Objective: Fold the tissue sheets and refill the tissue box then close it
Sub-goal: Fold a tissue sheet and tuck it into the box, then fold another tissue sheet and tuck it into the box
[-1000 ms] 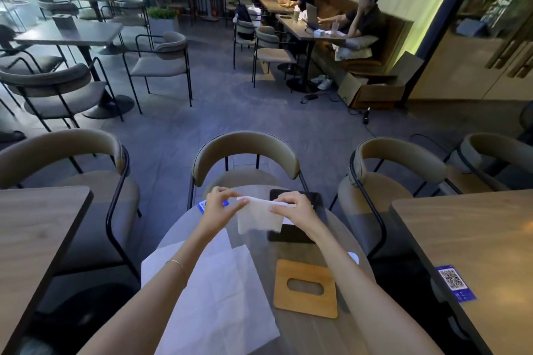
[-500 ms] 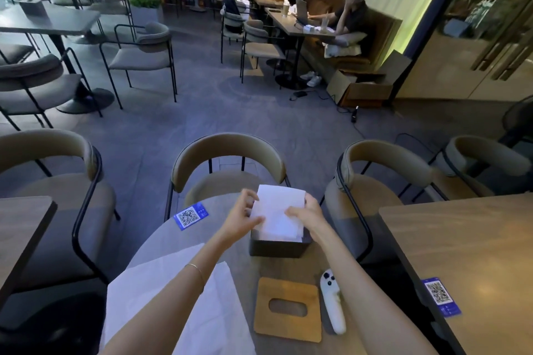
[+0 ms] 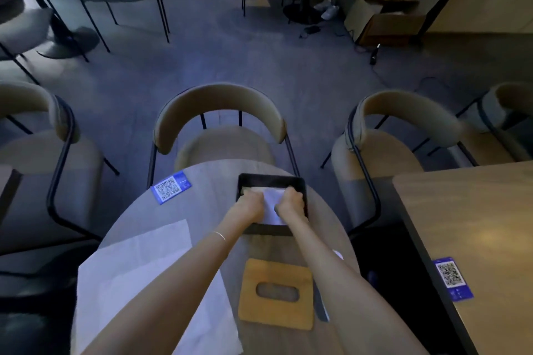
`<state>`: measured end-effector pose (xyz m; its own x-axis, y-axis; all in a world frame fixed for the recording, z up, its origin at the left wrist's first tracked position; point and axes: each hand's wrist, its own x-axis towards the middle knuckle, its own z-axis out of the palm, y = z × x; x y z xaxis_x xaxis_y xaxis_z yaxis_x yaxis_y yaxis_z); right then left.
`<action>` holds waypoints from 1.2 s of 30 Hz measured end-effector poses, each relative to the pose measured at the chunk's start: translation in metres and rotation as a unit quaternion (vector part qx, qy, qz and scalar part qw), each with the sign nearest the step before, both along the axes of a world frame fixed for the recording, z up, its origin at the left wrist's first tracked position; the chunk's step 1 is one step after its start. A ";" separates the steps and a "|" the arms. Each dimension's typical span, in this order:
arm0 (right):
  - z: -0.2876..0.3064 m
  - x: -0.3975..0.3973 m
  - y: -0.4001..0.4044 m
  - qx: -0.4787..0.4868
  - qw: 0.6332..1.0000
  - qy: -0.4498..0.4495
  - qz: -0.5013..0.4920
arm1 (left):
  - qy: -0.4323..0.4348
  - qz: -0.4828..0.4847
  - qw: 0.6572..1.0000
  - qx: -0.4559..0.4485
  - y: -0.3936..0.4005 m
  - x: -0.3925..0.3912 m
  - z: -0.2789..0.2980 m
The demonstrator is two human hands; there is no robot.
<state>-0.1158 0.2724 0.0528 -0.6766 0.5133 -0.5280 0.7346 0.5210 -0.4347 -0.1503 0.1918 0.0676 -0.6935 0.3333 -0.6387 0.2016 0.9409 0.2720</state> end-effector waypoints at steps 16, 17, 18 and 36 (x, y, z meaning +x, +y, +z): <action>0.046 -0.002 -0.045 0.250 0.940 0.191 0.133 | 0.209 0.155 0.923 0.285 -0.062 0.019 0.009; 0.049 -0.001 -0.059 0.208 0.939 0.218 0.167 | 0.211 0.204 0.908 0.300 -0.082 0.024 0.013; 0.050 0.001 -0.075 0.148 0.943 0.222 0.198 | 0.201 0.265 0.892 0.307 -0.104 0.031 0.012; -0.042 0.046 -0.222 0.096 0.860 -0.009 0.500 | 0.069 0.432 0.882 0.174 -0.250 0.175 -0.081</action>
